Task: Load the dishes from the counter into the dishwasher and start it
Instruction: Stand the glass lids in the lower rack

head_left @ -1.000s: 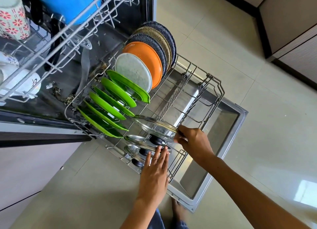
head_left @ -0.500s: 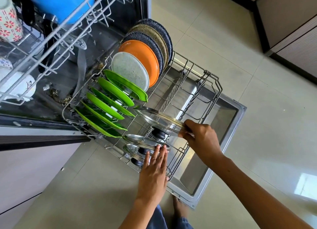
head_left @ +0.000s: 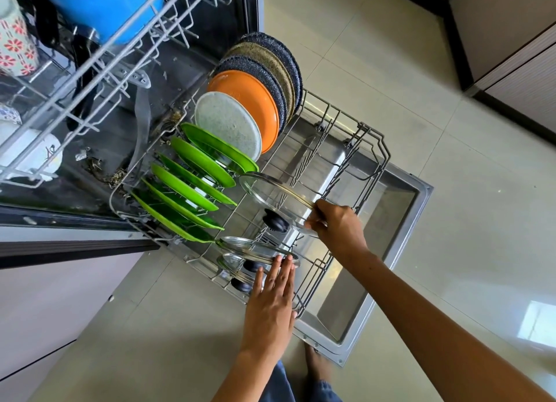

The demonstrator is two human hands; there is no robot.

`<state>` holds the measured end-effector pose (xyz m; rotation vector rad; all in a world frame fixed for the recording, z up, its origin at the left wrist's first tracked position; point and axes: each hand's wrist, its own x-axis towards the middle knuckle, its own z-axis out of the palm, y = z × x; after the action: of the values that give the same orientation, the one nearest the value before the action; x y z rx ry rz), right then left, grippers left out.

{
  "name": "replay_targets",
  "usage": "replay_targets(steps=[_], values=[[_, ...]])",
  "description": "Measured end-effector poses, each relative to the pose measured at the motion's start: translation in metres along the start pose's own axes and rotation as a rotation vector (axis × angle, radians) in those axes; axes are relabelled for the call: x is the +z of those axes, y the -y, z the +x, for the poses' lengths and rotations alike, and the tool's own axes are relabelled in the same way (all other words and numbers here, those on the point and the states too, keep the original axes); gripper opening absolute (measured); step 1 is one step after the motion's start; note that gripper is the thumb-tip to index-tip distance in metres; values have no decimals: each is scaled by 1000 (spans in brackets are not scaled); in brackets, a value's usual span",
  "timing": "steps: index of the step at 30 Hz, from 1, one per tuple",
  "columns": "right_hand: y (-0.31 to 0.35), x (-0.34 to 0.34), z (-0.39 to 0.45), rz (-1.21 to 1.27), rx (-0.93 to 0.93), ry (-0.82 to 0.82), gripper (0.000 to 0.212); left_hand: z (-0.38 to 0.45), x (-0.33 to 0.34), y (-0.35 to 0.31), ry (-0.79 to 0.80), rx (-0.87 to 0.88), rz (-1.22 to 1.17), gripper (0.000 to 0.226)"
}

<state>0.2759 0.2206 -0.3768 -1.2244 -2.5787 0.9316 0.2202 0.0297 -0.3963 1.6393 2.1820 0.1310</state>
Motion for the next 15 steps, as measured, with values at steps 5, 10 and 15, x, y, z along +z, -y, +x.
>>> replay_targets(steps=[5, 10, 15], values=[[-31, -2, -1, 14, 89, 119, 11, -1, -1, 1, 1, 19, 3, 101], [-34, 0, 10, 6, 160, 196, 13, 0, -1, 2, 5, 14, -7, 102], [-36, -2, 11, -94, 229, 311, 19, 0, 0, 1, 2, 13, -2, 105]])
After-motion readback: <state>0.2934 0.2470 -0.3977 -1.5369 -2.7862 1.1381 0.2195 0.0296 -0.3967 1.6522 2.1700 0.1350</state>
